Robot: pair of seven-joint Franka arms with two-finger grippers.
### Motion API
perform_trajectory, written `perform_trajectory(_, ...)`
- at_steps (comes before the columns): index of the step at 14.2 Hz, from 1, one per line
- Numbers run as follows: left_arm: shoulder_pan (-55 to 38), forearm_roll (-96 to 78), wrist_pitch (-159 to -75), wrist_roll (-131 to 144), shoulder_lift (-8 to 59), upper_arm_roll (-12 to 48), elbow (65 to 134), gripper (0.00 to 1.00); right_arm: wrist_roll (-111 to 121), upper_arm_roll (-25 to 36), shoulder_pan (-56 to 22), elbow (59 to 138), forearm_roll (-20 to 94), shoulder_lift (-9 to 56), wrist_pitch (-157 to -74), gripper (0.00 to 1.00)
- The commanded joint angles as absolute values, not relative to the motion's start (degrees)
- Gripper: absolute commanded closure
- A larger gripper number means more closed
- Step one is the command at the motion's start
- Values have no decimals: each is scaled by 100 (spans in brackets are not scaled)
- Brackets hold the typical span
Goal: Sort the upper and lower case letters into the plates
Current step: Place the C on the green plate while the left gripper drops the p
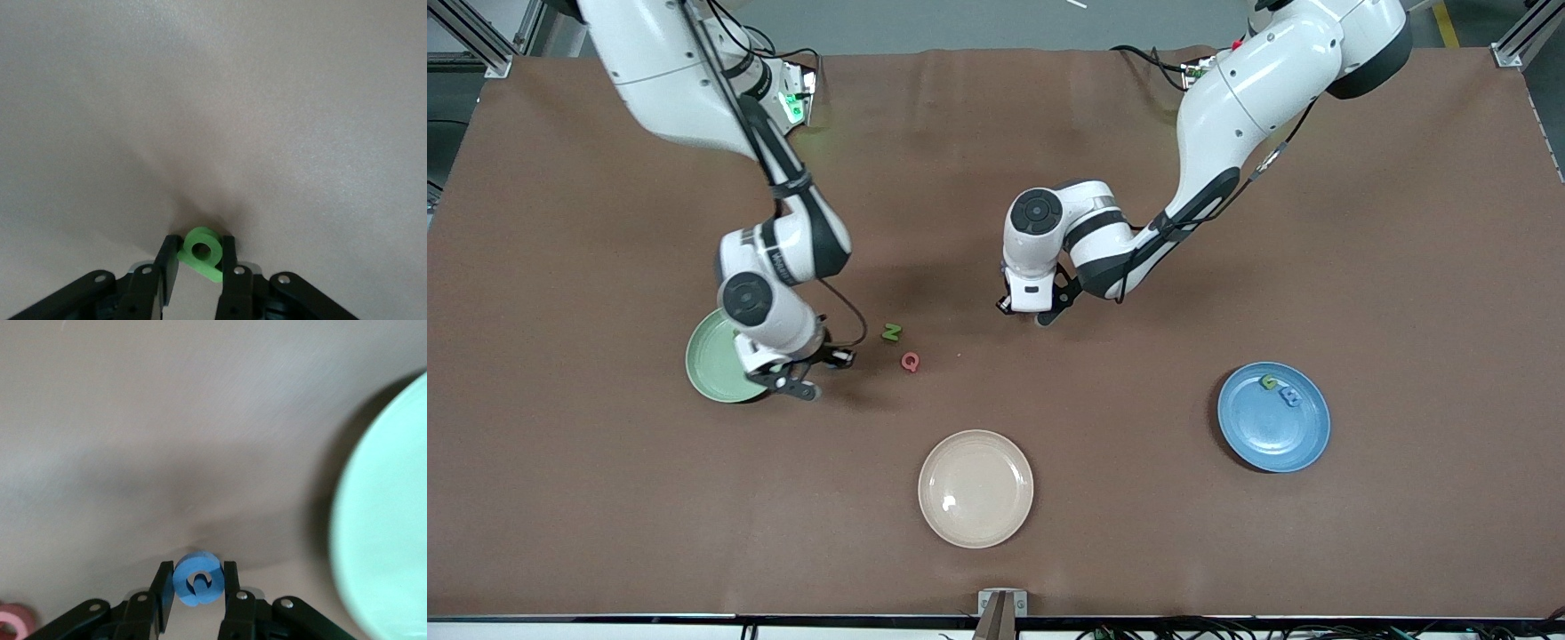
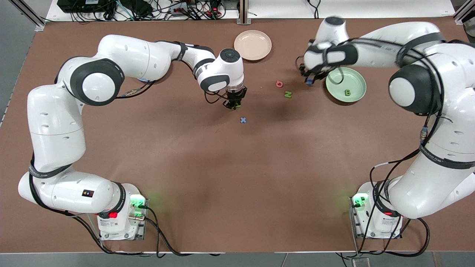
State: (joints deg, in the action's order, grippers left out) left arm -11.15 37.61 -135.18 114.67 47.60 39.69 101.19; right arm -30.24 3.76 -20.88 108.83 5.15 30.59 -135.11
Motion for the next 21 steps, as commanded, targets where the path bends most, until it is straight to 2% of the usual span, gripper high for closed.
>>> perform_trajectory(1, -1011, 3665, -13527, 11339, 4729, 3929, 9976, 99, -2061, 281, -1391, 10548, 431, 2769, -12580, 100)
perform_trajectory(3, -906, 3647, -13369, 11276, 4633, 3946, 9818, 99, -1531, 281, -1126, 10617, 439, 2655, -12507, 100)
perform_trajectory(6, -599, 3647, -12738, 10725, 4518, 4077, 9484, 99, -1424, 272, -976, 11090, 439, 2646, -12830, 100)
perform_trajectory(10, 323, 3656, -12324, 9749, 4351, 4446, 9431, 99, -1433, 264, -958, 11838, 466, 2628, -13622, 99)
perform_trajectory(12, 902, 3718, -11902, 9101, 4193, 4701, 9422, 99, -1433, 272, -958, 11856, 466, 2646, -13597, 93)
perform_trajectory(13, 1184, 3718, -11805, 8740, 4123, 4807, 9431, 99, -1433, 272, -949, 11848, 475, 2646, -13571, 71)
perform_trajectory(14, 1474, 3709, -11734, 8319, 4061, 4903, 9431, 99, -1424, 272, -941, 11830, 466, 2637, -13562, 1)
perform_trajectory(18, 2353, 3709, -11619, 7025, 4060, 5001, 9527, 99, -1642, 220, -1045, 11419, 518, 2549, -13142, 0)
perform_trajectory(21, 2881, 3753, -11602, 6164, 4113, 4992, 9633, 98, -2231, 71, -1344, 11347, 624, 2549, -13174, 0)
